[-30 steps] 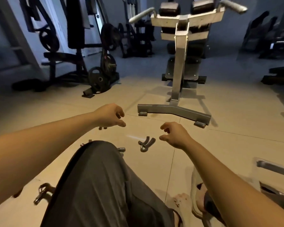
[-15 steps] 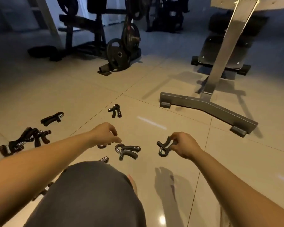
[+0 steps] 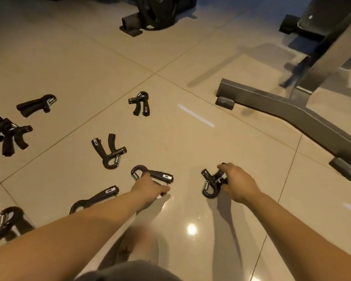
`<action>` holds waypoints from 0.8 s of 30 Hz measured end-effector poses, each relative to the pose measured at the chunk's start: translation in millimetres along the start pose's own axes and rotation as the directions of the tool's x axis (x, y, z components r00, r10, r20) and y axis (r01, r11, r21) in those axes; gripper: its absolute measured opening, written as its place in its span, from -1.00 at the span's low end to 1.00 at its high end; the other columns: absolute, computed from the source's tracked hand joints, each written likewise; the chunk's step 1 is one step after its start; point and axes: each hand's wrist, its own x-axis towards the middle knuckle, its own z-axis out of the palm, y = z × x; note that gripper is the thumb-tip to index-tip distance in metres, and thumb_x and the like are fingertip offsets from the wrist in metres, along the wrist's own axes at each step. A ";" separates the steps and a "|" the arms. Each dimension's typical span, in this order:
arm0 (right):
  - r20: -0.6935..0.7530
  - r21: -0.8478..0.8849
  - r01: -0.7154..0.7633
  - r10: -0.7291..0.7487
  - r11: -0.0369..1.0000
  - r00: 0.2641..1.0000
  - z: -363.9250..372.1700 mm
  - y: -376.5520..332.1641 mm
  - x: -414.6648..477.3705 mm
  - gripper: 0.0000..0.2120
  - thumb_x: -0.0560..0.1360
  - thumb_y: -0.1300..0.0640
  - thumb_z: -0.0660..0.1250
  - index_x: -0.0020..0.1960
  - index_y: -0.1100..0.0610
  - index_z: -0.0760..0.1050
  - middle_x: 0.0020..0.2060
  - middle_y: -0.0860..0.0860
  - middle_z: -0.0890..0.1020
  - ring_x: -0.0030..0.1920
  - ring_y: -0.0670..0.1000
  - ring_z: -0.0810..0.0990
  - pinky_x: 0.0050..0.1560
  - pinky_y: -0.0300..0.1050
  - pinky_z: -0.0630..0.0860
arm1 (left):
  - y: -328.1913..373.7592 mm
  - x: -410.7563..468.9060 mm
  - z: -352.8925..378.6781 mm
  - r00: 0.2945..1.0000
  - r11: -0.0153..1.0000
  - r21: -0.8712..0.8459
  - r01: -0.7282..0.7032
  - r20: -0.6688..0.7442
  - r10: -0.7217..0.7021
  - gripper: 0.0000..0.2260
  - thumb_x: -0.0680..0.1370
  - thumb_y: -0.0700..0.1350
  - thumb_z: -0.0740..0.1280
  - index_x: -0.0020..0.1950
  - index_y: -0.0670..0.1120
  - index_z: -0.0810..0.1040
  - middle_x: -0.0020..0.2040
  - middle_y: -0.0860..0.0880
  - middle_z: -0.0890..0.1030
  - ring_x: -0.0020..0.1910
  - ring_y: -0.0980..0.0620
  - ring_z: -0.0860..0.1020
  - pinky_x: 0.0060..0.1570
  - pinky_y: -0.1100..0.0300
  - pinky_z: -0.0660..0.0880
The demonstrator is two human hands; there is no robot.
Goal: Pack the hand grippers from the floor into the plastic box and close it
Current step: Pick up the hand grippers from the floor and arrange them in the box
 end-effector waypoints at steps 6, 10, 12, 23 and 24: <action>0.086 -0.207 0.124 -0.108 0.971 0.990 25.5 21.2 41.8 -0.31 0.49 0.27 0.32 0.56 0.00 0.20 0.49 -0.03 0.32 0.45 0.07 0.33 0.31 -0.07 0.41 | 10.1 42.2 22.9 0.940 0.924 0.382 -0.004 -0.314 0.133 -0.18 0.31 0.49 0.35 0.35 -0.05 0.35 0.29 -0.08 0.52 0.28 -0.13 0.47 0.18 -0.07 0.47; 0.084 -0.349 0.208 -0.190 0.914 0.978 37.0 35.7 56.9 -0.36 0.46 0.10 0.43 0.48 -0.06 0.29 0.44 -0.08 0.36 0.46 0.09 0.28 0.38 -0.04 0.32 | 21.7 68.3 20.8 0.884 0.917 0.399 0.016 -0.435 0.173 -0.09 0.32 0.49 0.36 0.45 -0.09 0.30 0.36 -0.08 0.46 0.34 -0.13 0.40 0.23 -0.09 0.36; 0.076 -0.394 0.227 -0.215 0.891 0.974 42.9 40.9 58.3 -0.41 0.39 0.01 0.49 0.39 -0.04 0.43 0.34 -0.06 0.47 0.39 0.12 0.37 0.32 0.01 0.38 | 25.4 79.6 21.8 0.866 0.928 0.372 0.016 -0.469 0.173 -0.11 0.32 0.43 0.44 0.43 -0.11 0.31 0.32 -0.09 0.47 0.31 -0.14 0.41 0.22 -0.07 0.35; 0.018 -0.312 0.098 -0.097 0.945 0.995 43.8 48.7 47.9 -0.47 0.40 -0.25 0.44 0.23 0.00 0.44 0.11 -0.08 0.52 0.17 0.03 0.48 0.15 -0.07 0.39 | 38.3 90.9 27.2 0.900 0.991 0.130 -0.034 -0.427 0.087 -0.20 0.29 -0.14 0.56 0.44 -0.17 0.24 0.30 -0.17 0.42 0.29 -0.23 0.38 0.30 -0.01 0.36; 0.012 -0.284 0.082 -0.082 0.955 0.997 44.3 48.1 43.9 -0.48 0.40 -0.25 0.45 0.22 0.00 0.45 0.11 -0.08 0.53 0.17 0.03 0.48 0.13 -0.08 0.40 | 38.5 86.3 27.5 0.903 0.990 0.126 -0.062 -0.416 0.110 -0.20 0.29 -0.13 0.56 0.43 -0.17 0.25 0.29 -0.17 0.43 0.27 -0.23 0.39 0.28 -0.01 0.37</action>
